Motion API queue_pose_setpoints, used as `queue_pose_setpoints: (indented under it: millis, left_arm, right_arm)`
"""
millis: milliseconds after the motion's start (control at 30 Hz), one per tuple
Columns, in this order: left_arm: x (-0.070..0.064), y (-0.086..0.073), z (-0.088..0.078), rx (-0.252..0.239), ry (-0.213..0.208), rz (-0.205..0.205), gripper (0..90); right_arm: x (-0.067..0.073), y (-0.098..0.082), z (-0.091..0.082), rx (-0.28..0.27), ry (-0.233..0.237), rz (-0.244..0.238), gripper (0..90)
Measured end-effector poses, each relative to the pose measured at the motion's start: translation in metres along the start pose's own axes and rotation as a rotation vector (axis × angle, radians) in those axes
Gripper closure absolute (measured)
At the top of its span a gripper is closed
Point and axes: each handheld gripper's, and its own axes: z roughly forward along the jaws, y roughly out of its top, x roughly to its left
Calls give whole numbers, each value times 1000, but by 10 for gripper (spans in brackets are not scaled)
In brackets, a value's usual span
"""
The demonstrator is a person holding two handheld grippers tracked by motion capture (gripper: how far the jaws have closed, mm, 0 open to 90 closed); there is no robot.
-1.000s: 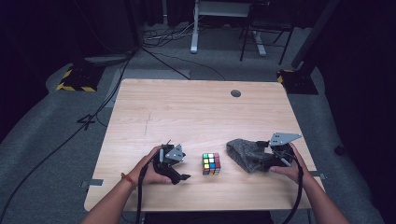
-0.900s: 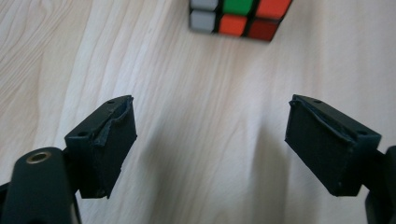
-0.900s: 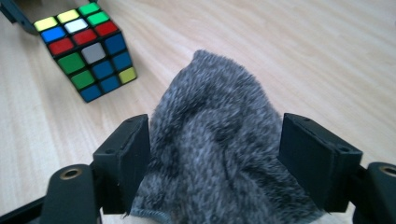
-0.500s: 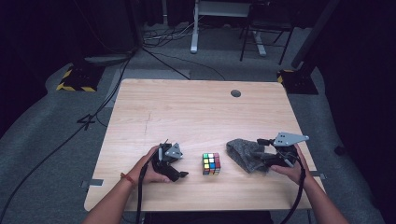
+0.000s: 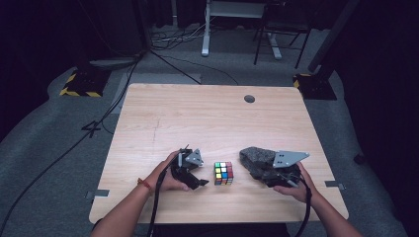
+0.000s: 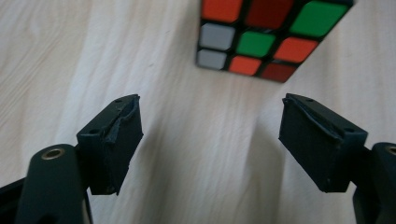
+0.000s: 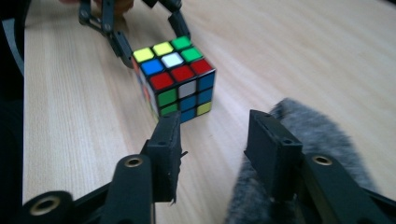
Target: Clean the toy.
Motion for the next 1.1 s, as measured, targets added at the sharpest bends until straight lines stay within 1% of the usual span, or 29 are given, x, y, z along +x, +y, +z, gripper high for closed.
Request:
queue_pose_setpoints:
  millis: [67, 167, 200, 267, 333, 433, 467, 500, 567, 667, 700, 767, 833, 867, 933, 967, 1033, 1100]
  left_arm:
    - [-2, 4, 1, 10, 5, 13, 219]
    - [3, 7, 1, 10, 14, 19, 220]
    - [5, 7, 1, 14, 13, 19, 221]
    - [11, 7, 1, 2, 14, 11, 221]
    - [15, 8, 1, 1, 8, 9, 218]
    - [17, 11, 4, 1, 1, 9, 218]
    - [17, 12, 5, 0, -3, 10, 218]
    - [16, 13, 5, -1, -12, 11, 218]
    - [15, 16, 6, -5, -21, 28, 218]
    - [13, 18, 6, -14, -31, 31, 218]
    - [12, 19, 7, -14, -36, 27, 218]
    - [11, 20, 8, -9, -49, 32, 218]
    - [9, 21, 8, -18, -72, 34, 218]
    - [8, 22, 8, -15, -77, 45, 218]
    - [6, 23, 8, -15, -79, 48, 218]
    - [5, 24, 8, -16, -86, 51, 218]
    - [3, 25, 9, -16, -97, 53, 218]
    - [1, 27, 10, -14, -108, 57, 218]
  right_arm:
    - [4, 0, 8, 20, 19, -9, 562]
    - [8, 1, 16, 35, 49, -16, 557]
    - [9, 1, 20, 42, 56, -19, 544]
    - [10, 1, 24, 47, 75, -15, 518]
    - [12, 2, 29, 59, 87, -18, 495]
    - [15, 3, 37, 69, 101, -30, 453]
    - [17, 3, 40, 71, 105, -27, 436]
    - [17, 4, 42, 77, 98, -34, 424]
    - [18, 5, 46, 80, 94, -35, 410]
    - [17, 7, 49, 75, 82, -37, 401]
    - [16, 7, 50, 71, 85, -34, 403]
    - [16, 8, 51, 83, 65, -44, 406]
    - [14, 7, 50, 76, 65, -39, 416]
    - [13, 6, 50, 80, 56, -39, 428]
    - [11, 4, 49, 82, 45, -38, 434]
    - [10, 3, 49, 81, 41, -29, 436]
    - [9, 3, 48, 82, 28, -30, 438]
    - [8, 3, 47, 71, 22, -21, 439]
